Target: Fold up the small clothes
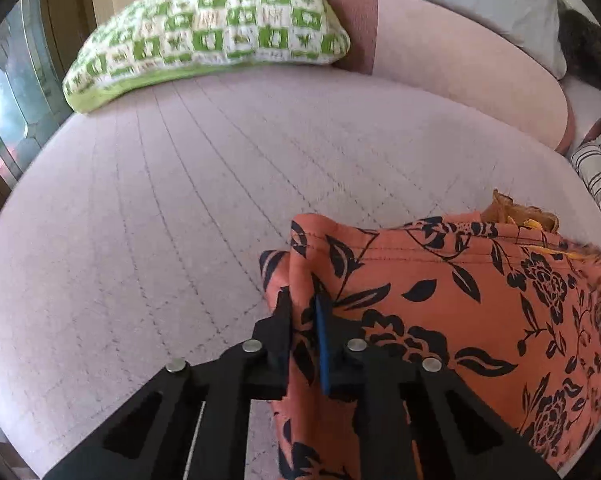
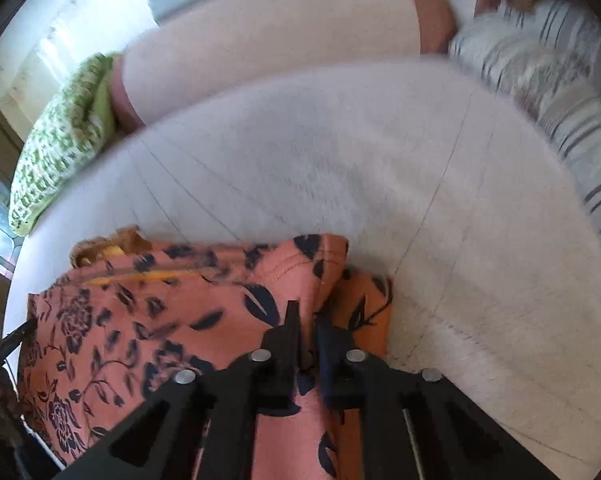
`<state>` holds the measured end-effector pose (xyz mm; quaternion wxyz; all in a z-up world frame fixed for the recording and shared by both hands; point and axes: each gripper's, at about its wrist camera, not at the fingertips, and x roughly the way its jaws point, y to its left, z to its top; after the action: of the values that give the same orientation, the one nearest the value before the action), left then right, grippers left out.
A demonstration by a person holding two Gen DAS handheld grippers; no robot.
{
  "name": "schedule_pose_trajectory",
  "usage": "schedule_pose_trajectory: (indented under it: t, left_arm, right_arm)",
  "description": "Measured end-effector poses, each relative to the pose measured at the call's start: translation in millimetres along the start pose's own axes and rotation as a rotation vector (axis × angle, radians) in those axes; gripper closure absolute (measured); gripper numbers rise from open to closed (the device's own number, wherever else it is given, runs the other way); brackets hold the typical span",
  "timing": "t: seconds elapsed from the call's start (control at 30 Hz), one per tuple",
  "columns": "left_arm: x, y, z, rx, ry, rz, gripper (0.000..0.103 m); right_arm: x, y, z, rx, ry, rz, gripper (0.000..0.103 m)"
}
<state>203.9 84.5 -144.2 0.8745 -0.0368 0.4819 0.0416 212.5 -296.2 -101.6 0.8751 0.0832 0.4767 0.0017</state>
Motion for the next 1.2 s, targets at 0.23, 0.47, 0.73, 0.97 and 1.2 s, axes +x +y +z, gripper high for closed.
schedule_pose_trajectory:
  t: [0.23, 0.47, 0.73, 0.97, 1.2]
  left_arm:
    - [3.0, 3.9, -3.8, -0.012, 0.004, 0.013, 0.084]
    - [-57.9, 8.9, -20.8, -0.018, -0.085, -0.035, 0.068]
    - [-103.2, 0.3, -99.4, 0.016, -0.084, -0.064, 0.045]
    - [-76.3, 1.5, -130.0, -0.009, 0.034, -0.089, 0.067]
    - [-73.2, 3.5, -133.8, -0.014, 0.05, -0.052, 0.078]
  right_arm:
    - [17.7, -34.9, -8.8, 0.128, 0.062, 0.017, 0.092]
    - [-48.2, -5.8, -16.5, 0.046, -0.029, 0.007, 0.033]
    - [-70.4, -14.1, -82.7, 0.049, 0.042, 0.051, 0.018]
    - [-45.5, -26.5, -111.7, 0.192, 0.199, 0.193, 0.083]
    - [-36.7, -50.0, -127.7, 0.219, 0.287, 0.121, 0.085]
